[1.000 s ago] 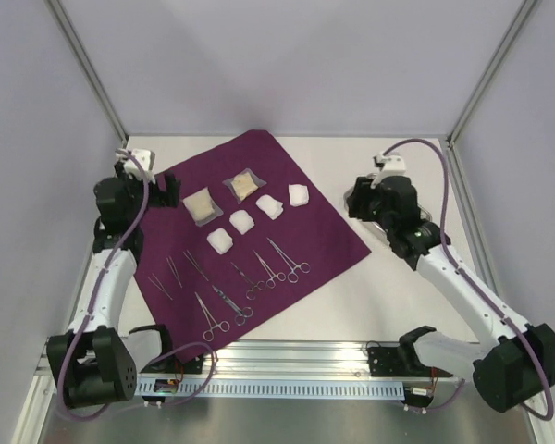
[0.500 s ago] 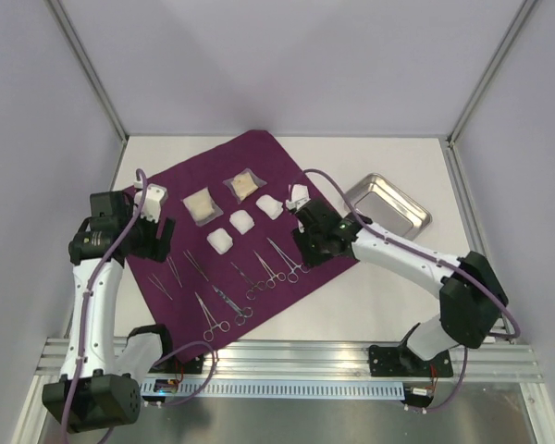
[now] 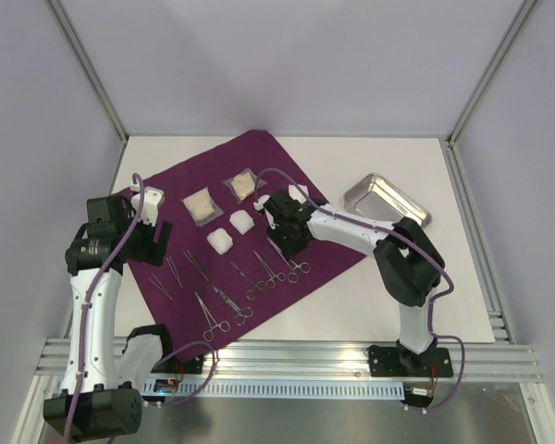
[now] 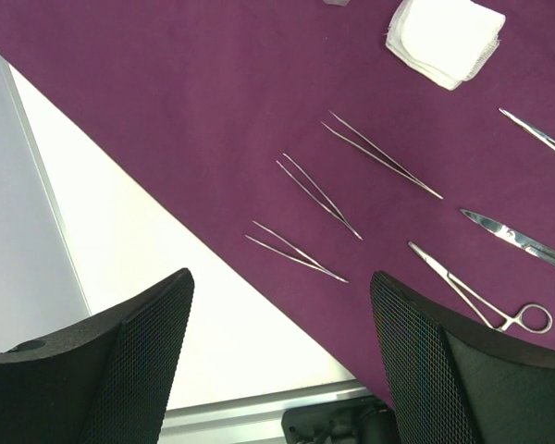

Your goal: Prepare the surgical pack

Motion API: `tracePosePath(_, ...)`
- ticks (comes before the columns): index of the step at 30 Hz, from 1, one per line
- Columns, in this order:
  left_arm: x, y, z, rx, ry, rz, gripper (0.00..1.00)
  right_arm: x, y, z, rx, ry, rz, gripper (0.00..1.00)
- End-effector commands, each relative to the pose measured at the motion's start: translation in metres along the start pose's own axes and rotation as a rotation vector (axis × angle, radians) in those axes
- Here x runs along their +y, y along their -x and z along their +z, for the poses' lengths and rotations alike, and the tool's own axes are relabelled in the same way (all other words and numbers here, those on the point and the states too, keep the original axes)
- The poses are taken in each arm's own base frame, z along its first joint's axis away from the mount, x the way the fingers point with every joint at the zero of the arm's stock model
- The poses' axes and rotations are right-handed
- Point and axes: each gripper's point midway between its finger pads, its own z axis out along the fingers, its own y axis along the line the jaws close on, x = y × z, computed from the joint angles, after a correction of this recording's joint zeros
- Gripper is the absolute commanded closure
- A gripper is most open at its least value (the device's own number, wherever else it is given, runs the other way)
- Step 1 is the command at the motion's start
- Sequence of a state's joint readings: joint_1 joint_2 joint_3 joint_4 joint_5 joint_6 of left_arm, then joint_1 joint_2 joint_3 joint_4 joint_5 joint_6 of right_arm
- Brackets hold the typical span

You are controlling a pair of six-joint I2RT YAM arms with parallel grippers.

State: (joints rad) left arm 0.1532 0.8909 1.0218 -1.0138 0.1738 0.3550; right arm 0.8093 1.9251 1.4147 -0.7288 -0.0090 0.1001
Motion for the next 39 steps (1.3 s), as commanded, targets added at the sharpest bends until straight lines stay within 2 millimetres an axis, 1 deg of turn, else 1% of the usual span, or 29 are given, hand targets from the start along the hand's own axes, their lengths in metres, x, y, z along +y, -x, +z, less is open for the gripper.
tracePosePath(1, 0.002, 0.002, -0.004, -0.011, 0.01, -0.007, 0.14, 0.009, 0.001, -0.009, -0.004, 0.015, -0.05, 0.76)
tracePosePath(2, 0.002, 0.003, -0.003, -0.011, 0.01, -0.011, 0.14, 0.012, 0.001, -0.009, -0.011, 0.017, -0.056, 0.76)
tracePosePath(3, 0.002, 0.003, -0.002, -0.009, 0.007, -0.011, 0.14, 0.015, -0.003, -0.007, -0.001, 0.013, -0.067, 0.77)
tracePosePath(6, 0.002, 0.003, 0.001, 0.0, 0.003, -0.018, 0.14, 0.017, -0.006, -0.001, 0.01, 0.015, -0.07, 0.78)
tracePosePath(10, 0.003, 0.003, 0.001, 0.0, 0.005, -0.016, 0.14, 0.014, -0.019, 0.017, 0.067, 0.0, -0.067, 0.82)
tracePosePath(11, 0.002, 0.003, 0.002, 0.001, 0.003, -0.016, 0.14, 0.014, -0.02, 0.02, 0.074, -0.001, -0.064, 0.83)
tracePosePath(12, 0.002, 0.002, 0.001, 0.002, 0.002, -0.017, 0.14, 0.008, -0.021, 0.022, 0.077, -0.035, -0.062, 0.83)
tracePosePath(14, 0.002, 0.002, 0.002, 0.006, -0.001, -0.017, 0.14, 0.007, -0.021, 0.023, 0.087, -0.04, -0.061, 0.84)
tracePosePath(18, 0.001, 0.002, 0.001, 0.004, -0.005, -0.016, 0.14, -0.001, -0.021, 0.024, 0.09, -0.084, -0.068, 0.84)
tracePosePath(22, 0.001, 0.002, 0.001, 0.005, -0.004, -0.016, 0.14, 0.001, -0.02, 0.022, 0.093, -0.074, -0.065, 0.84)
tracePosePath(27, 0.0, 0.002, 0.002, 0.006, -0.009, -0.012, 0.14, 0.003, -0.006, 0.004, 0.048, -0.068, -0.081, 0.83)
tracePosePath(30, 0.001, 0.002, 0.002, 0.006, -0.008, -0.012, 0.14, -0.004, -0.001, -0.002, 0.036, -0.095, -0.1, 0.82)
tracePosePath(32, 0.001, 0.002, 0.002, 0.007, -0.006, -0.012, 0.14, -0.007, 0.0, -0.003, 0.041, -0.098, -0.101, 0.82)
tracePosePath(36, 0.001, 0.001, 0.003, 0.009, -0.006, -0.011, 0.14, -0.014, -0.001, 0.002, 0.051, -0.094, -0.093, 0.81)
tracePosePath(39, 0.002, 0.0, 0.004, 0.014, -0.005, -0.01, 0.14, -0.014, 0.0, 0.006, 0.059, -0.089, -0.093, 0.8)
